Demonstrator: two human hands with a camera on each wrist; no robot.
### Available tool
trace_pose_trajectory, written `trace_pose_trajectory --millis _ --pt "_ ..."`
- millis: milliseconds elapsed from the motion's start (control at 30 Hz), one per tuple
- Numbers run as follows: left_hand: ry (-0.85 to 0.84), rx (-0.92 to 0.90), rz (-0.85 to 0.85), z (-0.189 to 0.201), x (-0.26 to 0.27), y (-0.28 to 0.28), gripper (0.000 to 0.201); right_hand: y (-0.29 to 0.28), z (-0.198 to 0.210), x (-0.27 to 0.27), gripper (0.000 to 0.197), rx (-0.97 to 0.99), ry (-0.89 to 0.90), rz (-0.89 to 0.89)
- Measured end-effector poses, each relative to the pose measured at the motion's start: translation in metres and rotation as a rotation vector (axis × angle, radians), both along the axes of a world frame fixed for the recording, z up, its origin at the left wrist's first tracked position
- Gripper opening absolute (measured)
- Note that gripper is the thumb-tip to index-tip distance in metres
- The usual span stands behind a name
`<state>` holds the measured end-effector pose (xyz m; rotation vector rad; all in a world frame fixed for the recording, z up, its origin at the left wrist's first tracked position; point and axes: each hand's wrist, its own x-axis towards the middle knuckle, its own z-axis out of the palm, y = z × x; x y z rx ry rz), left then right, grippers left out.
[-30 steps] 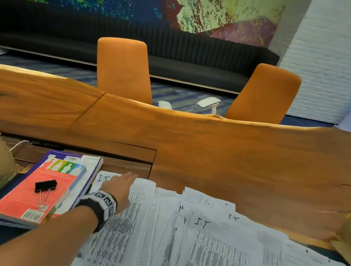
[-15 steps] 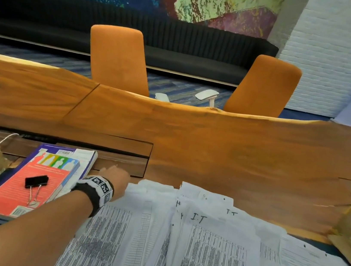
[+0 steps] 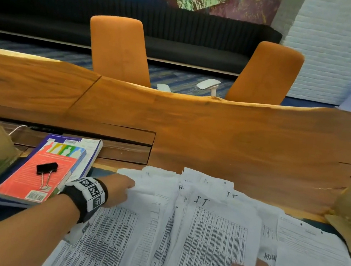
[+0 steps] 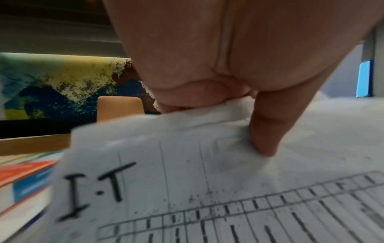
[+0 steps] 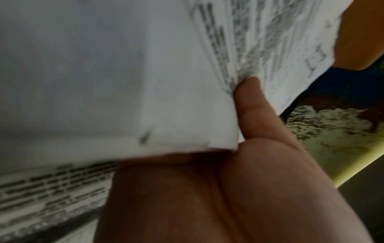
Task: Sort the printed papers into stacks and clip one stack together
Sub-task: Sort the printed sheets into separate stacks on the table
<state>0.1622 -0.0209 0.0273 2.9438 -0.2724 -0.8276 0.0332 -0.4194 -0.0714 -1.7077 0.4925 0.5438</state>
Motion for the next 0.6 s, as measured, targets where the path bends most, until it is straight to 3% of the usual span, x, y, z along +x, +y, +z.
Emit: trace_pose_trajectory --millis 167,300,433,467,533,600 --pt "-0.061 0.001 -0.132 0.057 -0.022 -0.014 0.016 0.003 0.022 -0.008 0.051 -0.245 -0.109 -0.091" --pt "-0.124 -0.033 -0.199 0.102 -0.043 -0.028 0.023 0.009 0.048 -0.014 0.055 -0.257 -0.194 -0.059" --pt "-0.224 -0.197 -0.233 0.136 -0.058 -0.05 0.047 0.03 0.095 -0.017 0.056 -0.204 -0.35 -0.022" --pt "-0.257 -0.26 -0.229 0.144 -0.061 -0.056 0.059 0.036 0.106 -0.018 0.053 -0.195 -0.389 -0.009" --pt "-0.316 -0.351 -0.233 0.158 -0.066 -0.068 0.075 0.053 0.131 -0.022 0.03 -0.173 -0.458 0.041" --pt "-0.36 -0.332 -0.268 0.167 -0.068 -0.078 0.066 0.064 0.148 -0.025 0.015 -0.141 -0.495 0.089"
